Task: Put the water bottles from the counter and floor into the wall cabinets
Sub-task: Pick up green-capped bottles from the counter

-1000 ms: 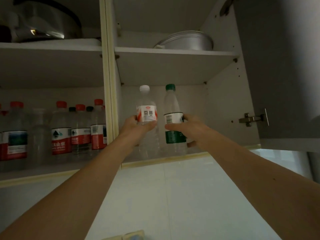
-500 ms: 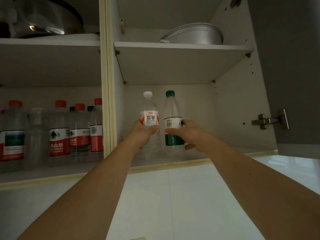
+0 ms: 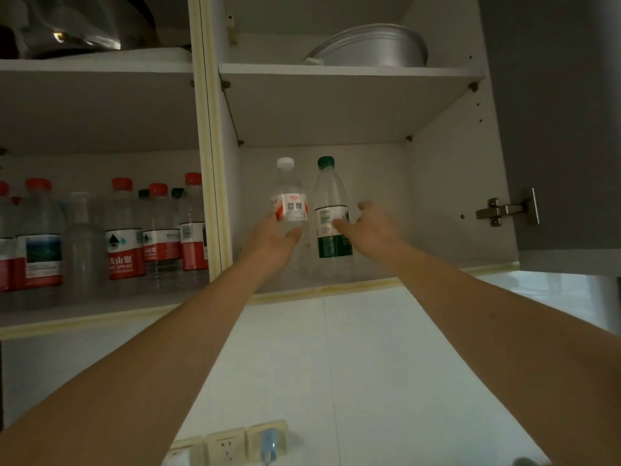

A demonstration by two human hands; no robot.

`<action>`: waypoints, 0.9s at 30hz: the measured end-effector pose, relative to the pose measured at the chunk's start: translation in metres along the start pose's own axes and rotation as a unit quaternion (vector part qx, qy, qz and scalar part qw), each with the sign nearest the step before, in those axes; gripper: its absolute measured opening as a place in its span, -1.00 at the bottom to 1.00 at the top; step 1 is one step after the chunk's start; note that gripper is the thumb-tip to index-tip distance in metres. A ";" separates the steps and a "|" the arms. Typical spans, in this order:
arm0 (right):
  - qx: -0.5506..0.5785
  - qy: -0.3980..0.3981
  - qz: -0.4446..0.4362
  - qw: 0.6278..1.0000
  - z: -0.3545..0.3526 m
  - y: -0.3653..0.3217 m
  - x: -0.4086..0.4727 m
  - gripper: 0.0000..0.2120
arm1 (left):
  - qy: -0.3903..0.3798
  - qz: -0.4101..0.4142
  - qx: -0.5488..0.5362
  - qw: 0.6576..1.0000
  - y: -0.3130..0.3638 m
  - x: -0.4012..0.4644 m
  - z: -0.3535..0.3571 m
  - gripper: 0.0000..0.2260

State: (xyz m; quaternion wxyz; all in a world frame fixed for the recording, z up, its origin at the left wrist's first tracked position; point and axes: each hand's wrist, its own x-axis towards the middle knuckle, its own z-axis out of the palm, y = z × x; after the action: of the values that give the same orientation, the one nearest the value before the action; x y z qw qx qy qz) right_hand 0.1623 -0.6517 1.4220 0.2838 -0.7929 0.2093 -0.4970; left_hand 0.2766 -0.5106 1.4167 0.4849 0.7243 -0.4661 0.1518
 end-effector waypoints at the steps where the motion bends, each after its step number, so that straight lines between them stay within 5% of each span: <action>1: -0.004 0.038 -0.022 0.999 -0.002 -0.002 -0.007 -0.49 | 0.013 0.024 0.010 1.000 0.003 -0.009 -0.002 -0.55; 5: 0.001 0.132 -0.119 0.984 -0.008 -0.006 -0.053 -0.75 | 0.064 0.091 -0.024 0.994 0.011 -0.049 -0.013 -0.65; 11: 0.037 0.096 -0.163 0.981 0.004 0.016 -0.147 -0.83 | 0.067 0.139 -0.138 0.978 -0.018 -0.118 -0.014 -0.90; 18: -0.017 -0.109 -0.025 0.994 0.058 0.100 -0.256 -0.86 | -0.035 0.012 -0.113 0.993 -0.119 -0.223 0.024 -0.95; 27: -0.068 -0.339 0.114 0.931 0.139 0.196 -0.376 -0.84 | -0.240 -0.181 0.012 0.954 -0.255 -0.359 0.081 -0.83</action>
State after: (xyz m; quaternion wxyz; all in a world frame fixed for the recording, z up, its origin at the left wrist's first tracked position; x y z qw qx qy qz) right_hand 0.1210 -0.5345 0.9940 0.3381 -0.9024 0.2229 -0.1474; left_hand 0.2808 -0.3652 0.9930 0.3696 0.8170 -0.4285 -0.1112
